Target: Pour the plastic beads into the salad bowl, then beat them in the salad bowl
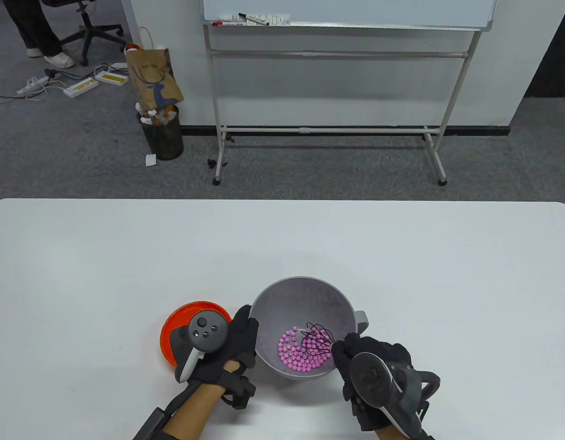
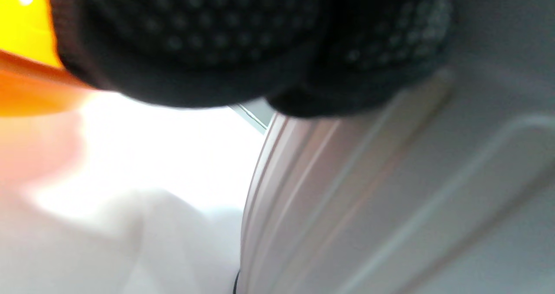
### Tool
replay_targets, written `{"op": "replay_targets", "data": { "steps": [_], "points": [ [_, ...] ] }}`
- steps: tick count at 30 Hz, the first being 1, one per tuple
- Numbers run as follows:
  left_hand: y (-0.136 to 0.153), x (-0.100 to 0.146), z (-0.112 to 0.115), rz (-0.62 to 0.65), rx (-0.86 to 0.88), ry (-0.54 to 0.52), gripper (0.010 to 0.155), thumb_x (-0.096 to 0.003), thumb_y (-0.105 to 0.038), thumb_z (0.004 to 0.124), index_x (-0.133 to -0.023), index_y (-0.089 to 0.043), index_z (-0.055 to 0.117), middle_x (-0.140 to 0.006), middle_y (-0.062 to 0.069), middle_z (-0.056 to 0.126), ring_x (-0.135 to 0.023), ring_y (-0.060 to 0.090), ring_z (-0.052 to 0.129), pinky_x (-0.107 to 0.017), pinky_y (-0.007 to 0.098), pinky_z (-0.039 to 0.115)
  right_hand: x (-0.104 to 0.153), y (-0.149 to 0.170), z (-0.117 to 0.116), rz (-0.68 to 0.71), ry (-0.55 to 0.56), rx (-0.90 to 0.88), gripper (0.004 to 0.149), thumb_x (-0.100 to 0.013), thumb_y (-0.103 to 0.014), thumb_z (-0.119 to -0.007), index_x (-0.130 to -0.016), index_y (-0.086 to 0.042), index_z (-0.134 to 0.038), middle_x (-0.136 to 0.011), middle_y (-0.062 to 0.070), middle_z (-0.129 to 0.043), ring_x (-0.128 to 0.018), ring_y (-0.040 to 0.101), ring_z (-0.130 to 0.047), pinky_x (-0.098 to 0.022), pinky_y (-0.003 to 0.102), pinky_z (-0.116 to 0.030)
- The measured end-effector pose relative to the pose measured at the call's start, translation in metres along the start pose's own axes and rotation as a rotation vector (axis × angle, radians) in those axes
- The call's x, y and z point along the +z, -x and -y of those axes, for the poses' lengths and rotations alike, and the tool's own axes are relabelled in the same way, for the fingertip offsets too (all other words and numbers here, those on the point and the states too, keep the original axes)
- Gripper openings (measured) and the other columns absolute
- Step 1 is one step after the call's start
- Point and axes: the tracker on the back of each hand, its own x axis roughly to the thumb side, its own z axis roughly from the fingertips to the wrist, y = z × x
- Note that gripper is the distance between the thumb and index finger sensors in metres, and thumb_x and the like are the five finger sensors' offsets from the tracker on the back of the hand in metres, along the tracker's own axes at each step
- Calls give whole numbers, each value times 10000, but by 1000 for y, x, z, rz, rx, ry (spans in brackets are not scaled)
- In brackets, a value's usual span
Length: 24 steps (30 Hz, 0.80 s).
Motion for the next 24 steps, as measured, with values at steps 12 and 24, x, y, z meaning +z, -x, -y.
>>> {"op": "replay_targets", "data": {
  "steps": [12, 24],
  "points": [
    [0, 0, 0, 1, 1, -1, 561, -524, -479, 642, -952, -128, 732, -242, -122, 1029, -93, 107, 1017, -364, 408, 904, -6, 9, -29, -46, 32, -109, 444, -374, -530, -947, -645, -186, -1022, -262, 7, -1001, -82, 189, -936, -400, 415, -841],
    [0, 0, 0, 0, 0, -1, 561, -524, -480, 642, -952, -129, 733, -242, -122, 1029, -93, 107, 1017, -363, 408, 904, -4, 8, -12, 9, 105, 69, 440, -365, -521, -961, -621, -171, -1036, -236, 20, -1000, -59, 200, -926, -383, 422, -843]
  ]
}}
